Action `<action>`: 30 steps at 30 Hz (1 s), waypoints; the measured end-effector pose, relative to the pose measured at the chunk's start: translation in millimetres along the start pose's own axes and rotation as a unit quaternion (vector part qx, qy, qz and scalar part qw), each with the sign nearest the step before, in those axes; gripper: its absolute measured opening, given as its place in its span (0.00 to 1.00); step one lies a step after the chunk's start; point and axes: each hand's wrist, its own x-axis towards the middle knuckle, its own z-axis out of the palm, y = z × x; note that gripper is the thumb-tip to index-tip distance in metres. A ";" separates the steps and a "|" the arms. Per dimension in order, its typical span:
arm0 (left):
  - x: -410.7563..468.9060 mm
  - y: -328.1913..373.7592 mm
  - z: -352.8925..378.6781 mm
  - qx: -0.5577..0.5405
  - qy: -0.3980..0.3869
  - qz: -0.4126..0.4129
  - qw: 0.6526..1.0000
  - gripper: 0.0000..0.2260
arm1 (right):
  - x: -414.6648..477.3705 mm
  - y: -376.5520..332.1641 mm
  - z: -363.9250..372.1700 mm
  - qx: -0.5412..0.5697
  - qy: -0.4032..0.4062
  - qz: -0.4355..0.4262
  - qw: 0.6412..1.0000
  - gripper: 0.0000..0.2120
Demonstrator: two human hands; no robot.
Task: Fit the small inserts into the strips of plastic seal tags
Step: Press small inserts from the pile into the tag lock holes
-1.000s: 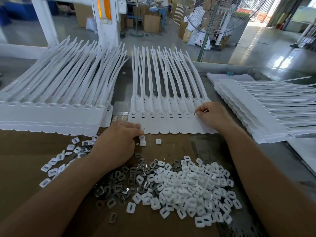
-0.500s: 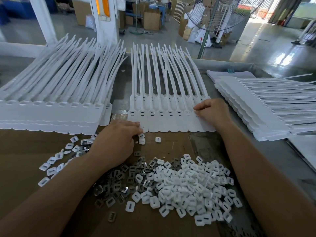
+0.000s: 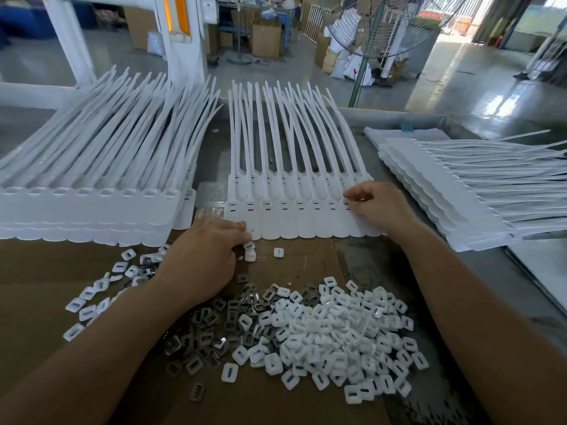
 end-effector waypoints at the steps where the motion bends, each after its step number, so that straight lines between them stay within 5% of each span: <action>1: -0.4 -0.2 0.0 0.000 -0.001 -0.002 1.000 0.21 | -3.1 0.0 -3.0 -0.009 -0.014 -0.004 1.000 0.08; 6: -0.6 -0.1 0.0 0.001 -0.006 -0.010 1.000 0.21 | -30.9 -5.3 -18.7 -0.045 -0.064 -0.046 0.996 0.07; 15: 0.6 -0.8 0.3 0.001 -0.007 -0.007 1.000 0.21 | -88.6 -24.5 -38.0 -0.060 -0.284 -0.109 0.951 0.10; 30: -0.5 -3.5 2.4 -0.002 0.006 0.006 1.000 0.19 | -89.1 -19.0 -32.9 -0.083 -0.250 -0.086 0.961 0.07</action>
